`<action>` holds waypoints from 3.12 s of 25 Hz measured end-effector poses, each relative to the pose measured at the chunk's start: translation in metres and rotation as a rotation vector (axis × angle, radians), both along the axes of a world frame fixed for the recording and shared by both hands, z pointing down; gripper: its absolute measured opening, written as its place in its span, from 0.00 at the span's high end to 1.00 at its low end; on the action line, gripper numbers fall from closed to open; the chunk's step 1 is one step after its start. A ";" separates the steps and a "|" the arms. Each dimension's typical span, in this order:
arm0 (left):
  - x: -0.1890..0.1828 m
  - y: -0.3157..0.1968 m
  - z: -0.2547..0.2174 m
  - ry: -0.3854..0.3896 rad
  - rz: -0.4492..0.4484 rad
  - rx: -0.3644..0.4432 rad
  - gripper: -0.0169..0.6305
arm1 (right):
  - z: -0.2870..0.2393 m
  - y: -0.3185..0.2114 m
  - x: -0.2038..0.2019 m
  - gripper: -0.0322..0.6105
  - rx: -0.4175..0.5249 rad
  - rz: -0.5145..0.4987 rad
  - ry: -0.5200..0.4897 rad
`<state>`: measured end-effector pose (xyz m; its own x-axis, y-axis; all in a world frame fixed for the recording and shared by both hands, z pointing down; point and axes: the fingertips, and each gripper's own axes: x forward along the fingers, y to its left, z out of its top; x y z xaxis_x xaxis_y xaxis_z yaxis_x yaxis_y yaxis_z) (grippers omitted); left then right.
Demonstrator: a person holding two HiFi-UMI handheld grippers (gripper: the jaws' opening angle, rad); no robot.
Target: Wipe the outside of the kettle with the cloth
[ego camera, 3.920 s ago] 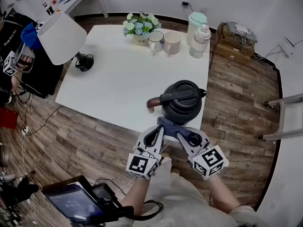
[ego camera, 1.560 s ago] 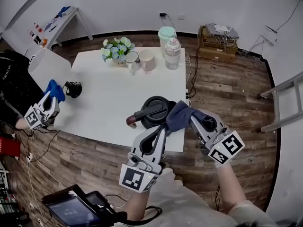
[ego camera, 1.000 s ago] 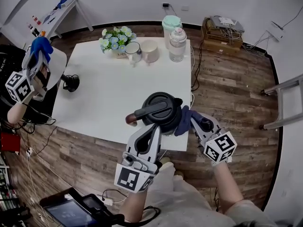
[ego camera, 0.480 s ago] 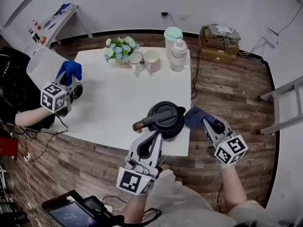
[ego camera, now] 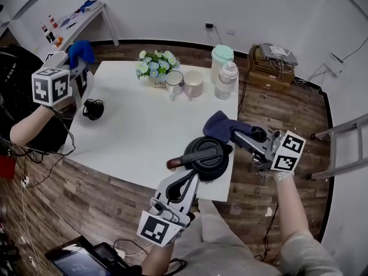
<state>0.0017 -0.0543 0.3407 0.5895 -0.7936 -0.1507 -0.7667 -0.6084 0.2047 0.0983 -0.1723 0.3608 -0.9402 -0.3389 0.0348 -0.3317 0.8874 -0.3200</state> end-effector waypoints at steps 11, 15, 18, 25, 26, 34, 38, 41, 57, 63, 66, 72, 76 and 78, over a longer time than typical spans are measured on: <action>-0.018 -0.014 0.014 -0.011 -0.083 -0.026 0.96 | 0.101 0.013 0.007 0.85 -0.224 -0.092 0.094; -0.017 -0.014 0.018 -0.039 -0.083 -0.024 0.96 | 0.129 0.020 0.010 0.85 -0.291 -0.100 0.152; -0.018 -0.015 0.020 -0.038 -0.085 -0.022 0.96 | 0.146 0.023 0.013 0.85 -0.332 -0.111 0.216; -0.018 -0.016 0.023 -0.059 -0.096 -0.027 0.96 | 0.167 0.023 0.018 0.85 -0.288 -0.134 0.392; -0.018 -0.016 0.022 -0.056 -0.096 -0.029 0.96 | 0.159 0.018 0.019 0.85 -0.253 -0.135 0.395; -0.016 -0.018 0.017 -0.016 -0.069 -0.078 0.96 | 0.022 -0.010 -0.016 0.85 0.027 -0.407 0.218; -0.012 -0.016 0.020 0.015 -0.030 -0.096 0.96 | -0.006 -0.008 -0.056 0.85 0.088 -0.633 0.164; -0.007 -0.014 0.023 0.026 0.008 -0.105 0.96 | -0.010 0.003 -0.082 0.85 0.079 -0.815 0.151; -0.025 -0.014 0.020 0.114 -0.028 -0.096 0.96 | 0.065 0.034 -0.152 0.85 -0.271 -1.404 0.580; -0.025 -0.011 0.028 0.138 -0.037 -0.114 0.96 | 0.108 0.038 -0.160 0.85 -0.362 -1.479 0.718; -0.025 -0.012 0.031 0.144 -0.044 -0.123 0.96 | 0.133 0.037 -0.158 0.85 -0.382 -1.477 0.803; -0.025 -0.011 0.035 0.132 -0.051 -0.133 0.96 | 0.161 0.034 -0.158 0.85 -0.369 -1.425 0.869; -0.026 -0.007 0.038 0.122 -0.061 -0.147 0.96 | 0.147 0.008 -0.167 0.85 -0.067 -1.260 0.872; -0.029 -0.004 0.039 0.121 -0.071 -0.153 0.96 | 0.111 0.003 -0.169 0.85 0.038 -1.207 0.798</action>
